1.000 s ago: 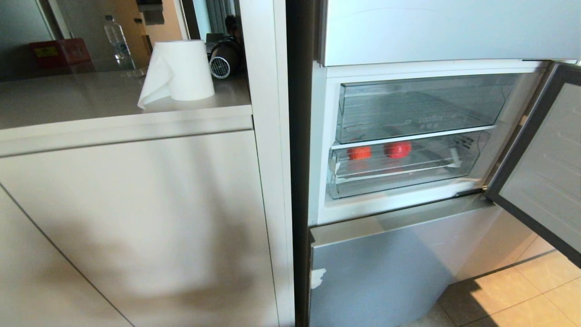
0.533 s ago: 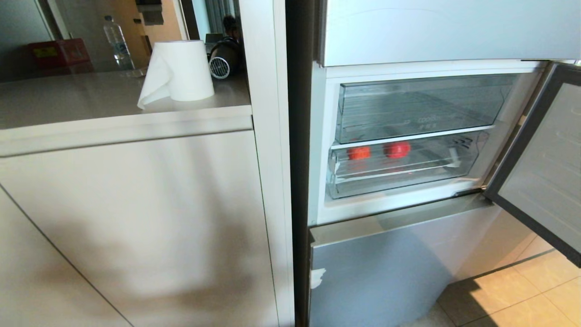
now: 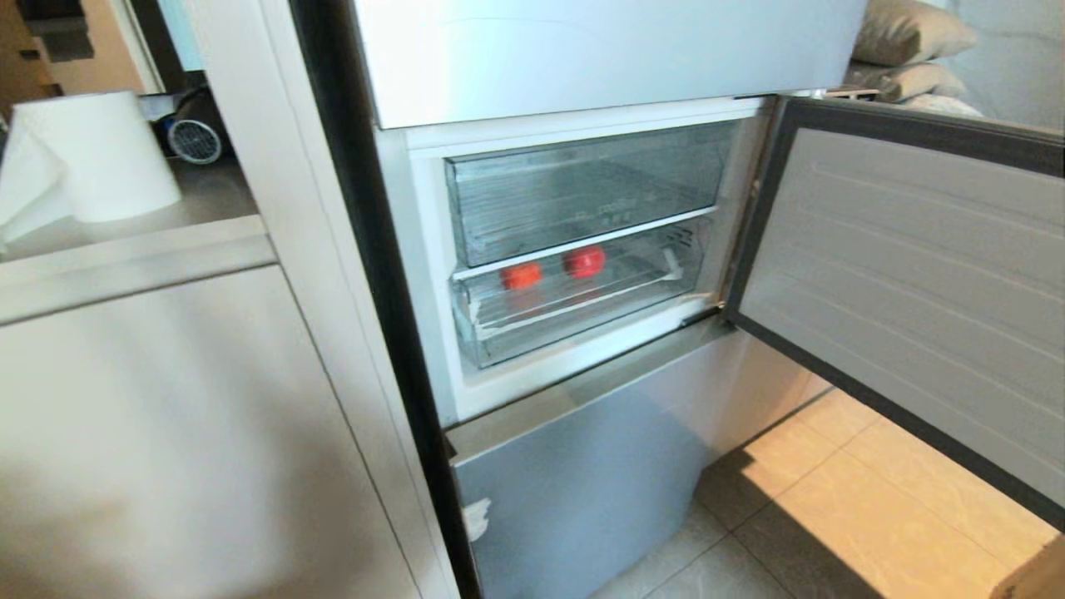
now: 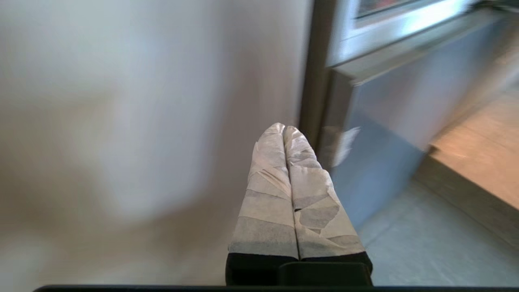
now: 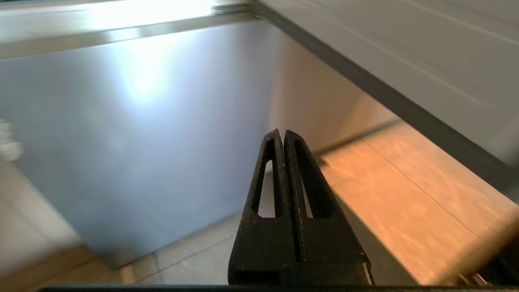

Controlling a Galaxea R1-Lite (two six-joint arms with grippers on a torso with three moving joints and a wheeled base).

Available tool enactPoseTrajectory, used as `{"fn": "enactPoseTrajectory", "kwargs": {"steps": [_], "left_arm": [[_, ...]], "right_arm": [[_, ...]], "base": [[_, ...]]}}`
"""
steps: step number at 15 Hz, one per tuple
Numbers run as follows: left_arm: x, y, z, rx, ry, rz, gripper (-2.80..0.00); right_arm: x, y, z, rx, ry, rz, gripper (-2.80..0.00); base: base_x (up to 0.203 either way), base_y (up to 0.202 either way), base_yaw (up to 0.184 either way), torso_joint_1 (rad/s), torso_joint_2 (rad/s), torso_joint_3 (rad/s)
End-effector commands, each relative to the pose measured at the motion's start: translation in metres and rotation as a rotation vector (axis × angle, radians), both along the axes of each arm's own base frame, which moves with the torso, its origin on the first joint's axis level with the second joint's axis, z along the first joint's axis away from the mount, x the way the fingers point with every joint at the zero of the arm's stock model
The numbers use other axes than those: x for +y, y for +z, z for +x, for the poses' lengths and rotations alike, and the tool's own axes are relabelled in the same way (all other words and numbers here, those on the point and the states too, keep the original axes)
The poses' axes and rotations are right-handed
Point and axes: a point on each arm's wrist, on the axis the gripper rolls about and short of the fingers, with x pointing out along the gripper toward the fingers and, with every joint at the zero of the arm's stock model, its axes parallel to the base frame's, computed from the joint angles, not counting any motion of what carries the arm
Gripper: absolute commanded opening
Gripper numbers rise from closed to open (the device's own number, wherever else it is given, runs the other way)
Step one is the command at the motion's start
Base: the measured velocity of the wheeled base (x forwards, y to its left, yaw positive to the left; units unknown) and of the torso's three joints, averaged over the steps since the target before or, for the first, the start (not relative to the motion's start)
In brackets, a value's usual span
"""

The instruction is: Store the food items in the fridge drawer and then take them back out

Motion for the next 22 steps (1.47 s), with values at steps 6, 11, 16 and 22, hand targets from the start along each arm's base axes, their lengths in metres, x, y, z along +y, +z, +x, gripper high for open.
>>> {"fn": "enactPoseTrajectory", "kwargs": {"steps": [6, 11, 16, 22], "left_arm": [[0.0, 0.0, 0.0, -0.001, 0.0, 0.0, -2.8], [0.0, 0.0, 0.0, 0.0, 0.0, 0.0, -2.8], [0.0, 0.0, 0.0, 0.0, 0.0, 0.0, -2.8], [0.0, 0.0, 0.0, 0.0, 0.0, 0.0, -2.8]], "right_arm": [[0.0, 0.0, 0.0, -0.001, 0.001, 0.001, -2.8], [0.0, 0.003, 0.002, 0.006, -0.003, 0.015, -2.8], [-0.004, 0.098, 0.015, -0.245, -0.211, 0.366, -2.8], [-0.024, 0.147, 0.061, -0.401, -0.554, 0.548, -2.8]], "base": [[-0.001, 0.007, -0.171, 0.004, 0.0, 0.003], [-0.001, 0.002, -0.04, 0.0, 0.0, 0.0], [0.0, 0.0, 0.0, 0.0, 0.0, 0.0], [0.0, 0.0, 0.0, 0.0, 0.0, 0.0]]}}
